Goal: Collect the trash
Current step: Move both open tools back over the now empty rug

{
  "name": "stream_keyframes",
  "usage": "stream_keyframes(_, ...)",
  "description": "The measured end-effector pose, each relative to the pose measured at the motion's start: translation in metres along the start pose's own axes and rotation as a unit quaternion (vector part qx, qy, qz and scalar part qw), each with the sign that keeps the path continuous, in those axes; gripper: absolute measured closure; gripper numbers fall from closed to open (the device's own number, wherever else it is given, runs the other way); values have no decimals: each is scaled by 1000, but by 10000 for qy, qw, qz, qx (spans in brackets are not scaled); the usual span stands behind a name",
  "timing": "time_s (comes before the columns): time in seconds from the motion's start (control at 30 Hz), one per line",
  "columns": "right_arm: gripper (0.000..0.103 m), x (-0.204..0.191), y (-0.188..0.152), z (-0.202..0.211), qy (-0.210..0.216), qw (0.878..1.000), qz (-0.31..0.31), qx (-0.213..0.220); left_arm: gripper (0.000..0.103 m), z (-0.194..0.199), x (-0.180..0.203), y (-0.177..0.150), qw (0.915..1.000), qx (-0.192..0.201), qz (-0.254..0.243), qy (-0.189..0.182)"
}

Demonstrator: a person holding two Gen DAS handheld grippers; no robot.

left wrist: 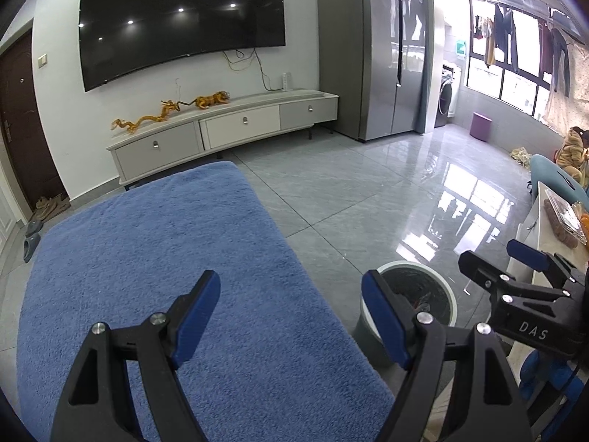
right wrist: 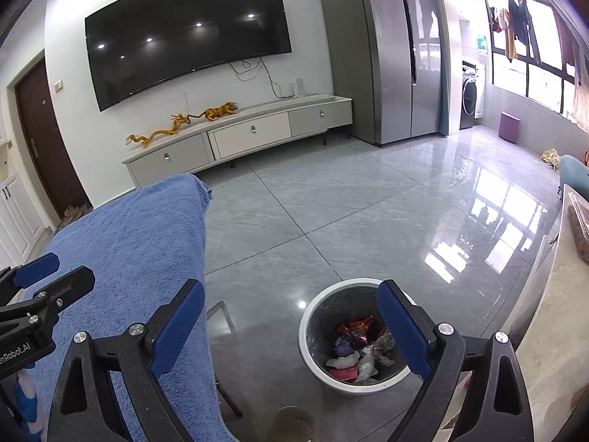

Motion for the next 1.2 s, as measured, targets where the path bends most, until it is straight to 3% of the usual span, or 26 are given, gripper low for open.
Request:
stream_keyframes(0.07, 8, -5, 0, 0, -16, 10000, 54, 9, 24, 4, -3, -2, 10000, 37, 4, 81)
stream_keyframes(0.17, 8, -10, -5, -2, -23, 9999, 116, -4, 12, 8, -11, -6, 9997, 100, 42, 232)
stream_keyframes(0.4, 8, -22, -19, -16, 90, 9997, 147, -196, 11, 12, -31, -23, 9981, 23, 79, 615)
stream_keyframes(0.53, 6, -31, -23, -20, 144, 9993, 232, -269, 11, 10, -45, -38, 9948, -118, -38, 1012)
stream_keyframes(0.8, 4, -45, -32, -29, 174, 9983, 373, -411, 11, 5, -67, -62, 9918, -402, 93, 1209)
stream_keyframes(1.2, 2, -56, -42, -35, 67, 9964, 587, -615, 11, -3, -65, -83, 9950, -876, 429, 197)
Point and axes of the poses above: each gripper's, at about its wrist camera, not at the fingertips, and z roughly against the way its jaws point, x to its right, y to its top, the point moved 2 cm from there along -z, roughly the way its jaws point, and after that the axes turned 1 degree about y, right-handed, at the moved point
